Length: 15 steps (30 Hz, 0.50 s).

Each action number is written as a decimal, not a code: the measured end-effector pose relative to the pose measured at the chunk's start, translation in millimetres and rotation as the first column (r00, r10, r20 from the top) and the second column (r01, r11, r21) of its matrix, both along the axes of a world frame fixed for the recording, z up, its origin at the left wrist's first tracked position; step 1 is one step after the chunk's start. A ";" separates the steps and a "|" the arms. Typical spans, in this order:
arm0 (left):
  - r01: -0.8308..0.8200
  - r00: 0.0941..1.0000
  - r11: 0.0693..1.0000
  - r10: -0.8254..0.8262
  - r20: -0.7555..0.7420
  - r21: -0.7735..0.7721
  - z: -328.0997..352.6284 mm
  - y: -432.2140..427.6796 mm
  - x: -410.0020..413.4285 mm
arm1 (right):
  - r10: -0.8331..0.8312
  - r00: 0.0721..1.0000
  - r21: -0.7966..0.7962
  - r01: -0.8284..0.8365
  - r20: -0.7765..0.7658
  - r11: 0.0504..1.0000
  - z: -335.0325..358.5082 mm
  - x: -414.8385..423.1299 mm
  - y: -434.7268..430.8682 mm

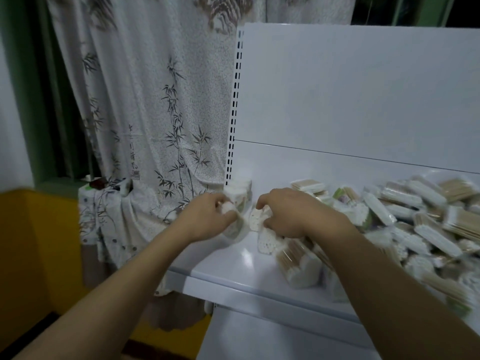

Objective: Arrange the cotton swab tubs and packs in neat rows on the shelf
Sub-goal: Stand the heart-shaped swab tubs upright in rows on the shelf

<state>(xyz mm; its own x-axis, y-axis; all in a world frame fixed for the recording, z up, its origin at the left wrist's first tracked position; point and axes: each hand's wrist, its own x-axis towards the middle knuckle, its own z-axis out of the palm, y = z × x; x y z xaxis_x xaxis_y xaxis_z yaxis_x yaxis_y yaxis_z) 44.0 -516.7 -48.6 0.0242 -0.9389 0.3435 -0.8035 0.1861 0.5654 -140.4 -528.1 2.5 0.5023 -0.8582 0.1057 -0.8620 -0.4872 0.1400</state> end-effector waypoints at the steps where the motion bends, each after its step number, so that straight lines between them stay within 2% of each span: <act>1: -0.008 1.000 1.000 0.008 0.006 0.003 3.6 -2.7 2.6 | -0.012 1.000 0.010 0.012 0.002 1.000 0.6 0.6 -3.7; 4: -0.064 0.997 0.998 0.065 0.049 -0.013 7.1 -18.6 9.2 | -0.029 1.000 0.056 0.029 0.003 0.998 0.5 4.5 -14.7; 10: -0.063 0.947 0.997 0.071 0.313 -0.036 11.4 -52.3 7.6 | -0.044 0.999 0.058 0.044 -0.006 0.997 3.2 18.1 -39.9; 15: -0.050 0.978 0.996 0.065 0.199 -0.079 -2.8 -60.8 18.2 | -0.056 0.996 0.067 0.061 -0.074 0.996 -0.5 36.1 -56.9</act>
<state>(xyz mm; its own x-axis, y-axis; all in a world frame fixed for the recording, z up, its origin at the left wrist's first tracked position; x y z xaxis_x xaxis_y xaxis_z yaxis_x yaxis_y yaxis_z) 62.2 -577.6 -51.4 0.0006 -0.9100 0.4146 -0.9098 0.1716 0.3778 -104.3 -585.0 1.9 0.4551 -0.8904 0.0108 -0.8782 -0.4468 0.1704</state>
